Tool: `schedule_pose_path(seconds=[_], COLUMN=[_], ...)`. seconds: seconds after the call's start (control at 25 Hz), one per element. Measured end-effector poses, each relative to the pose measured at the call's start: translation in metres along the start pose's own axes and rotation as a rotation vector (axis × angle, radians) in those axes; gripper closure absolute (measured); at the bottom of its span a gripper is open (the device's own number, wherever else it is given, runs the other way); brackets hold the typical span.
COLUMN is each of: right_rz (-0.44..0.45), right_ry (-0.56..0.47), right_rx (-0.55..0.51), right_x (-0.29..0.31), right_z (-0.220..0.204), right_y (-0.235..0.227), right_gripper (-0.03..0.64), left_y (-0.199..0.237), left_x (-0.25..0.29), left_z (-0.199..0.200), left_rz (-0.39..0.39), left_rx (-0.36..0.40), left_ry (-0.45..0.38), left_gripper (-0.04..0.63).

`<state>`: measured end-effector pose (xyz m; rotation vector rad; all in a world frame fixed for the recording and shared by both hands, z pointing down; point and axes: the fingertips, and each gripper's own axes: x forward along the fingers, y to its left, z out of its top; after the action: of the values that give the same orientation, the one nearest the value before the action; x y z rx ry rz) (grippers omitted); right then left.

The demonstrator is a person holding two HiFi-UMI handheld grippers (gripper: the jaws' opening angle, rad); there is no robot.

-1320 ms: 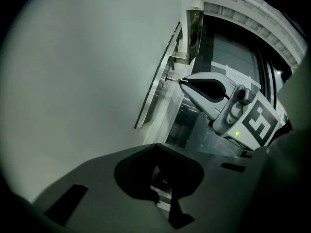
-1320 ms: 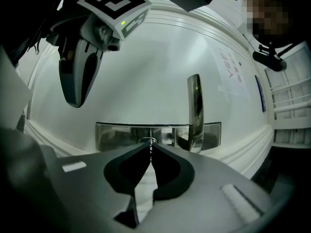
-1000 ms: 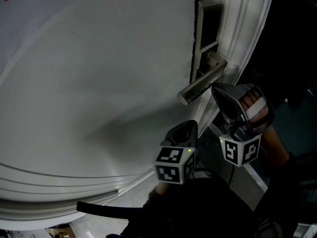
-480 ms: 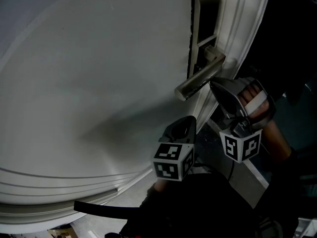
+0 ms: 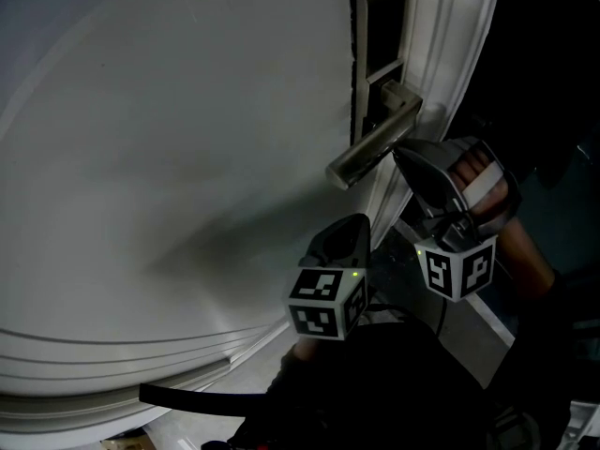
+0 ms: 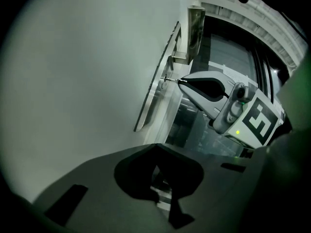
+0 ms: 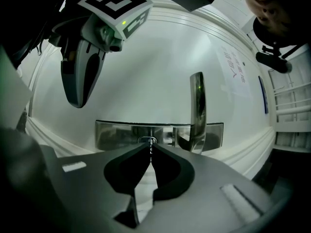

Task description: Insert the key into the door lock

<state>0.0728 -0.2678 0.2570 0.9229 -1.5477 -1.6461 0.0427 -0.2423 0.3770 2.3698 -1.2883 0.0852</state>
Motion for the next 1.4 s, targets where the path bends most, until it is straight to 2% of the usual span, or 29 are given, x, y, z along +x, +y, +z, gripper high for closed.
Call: schedule_pose_path(seconds=[0.92,1.12,1.28,1.4], right_rz=[-0.015,-0.006,-0.019,-0.008], right_ry=[0.011,0.014,0.008,0.007], right_rx=[-0.026,0.009,-0.044,-0.007], right_x=[0.0007,0.0007,0.0010,0.0008], right_z=[-0.0012,-0.0009,-0.0010,-0.0010], right_y=[0.0006,-0.0003,0.0008,0.0018], right_gripper=[0.604,0.604,0.604,0.604], left_y=[-0.0023,-0.0023,-0.0030,-0.0036], left_x=[-0.0015,-0.0022,-0.0020,-0.0017], left_z=[-0.0014,-0.0014,-0.0026,-0.0043], left_rz=[-0.015,-0.015,-0.020,-0.021], left_rx=[0.006,0.005,0.004,0.001], left_ry=[0.004,0.001,0.005,0.010], left_gripper=[0.595,0.595,0.595,0.595])
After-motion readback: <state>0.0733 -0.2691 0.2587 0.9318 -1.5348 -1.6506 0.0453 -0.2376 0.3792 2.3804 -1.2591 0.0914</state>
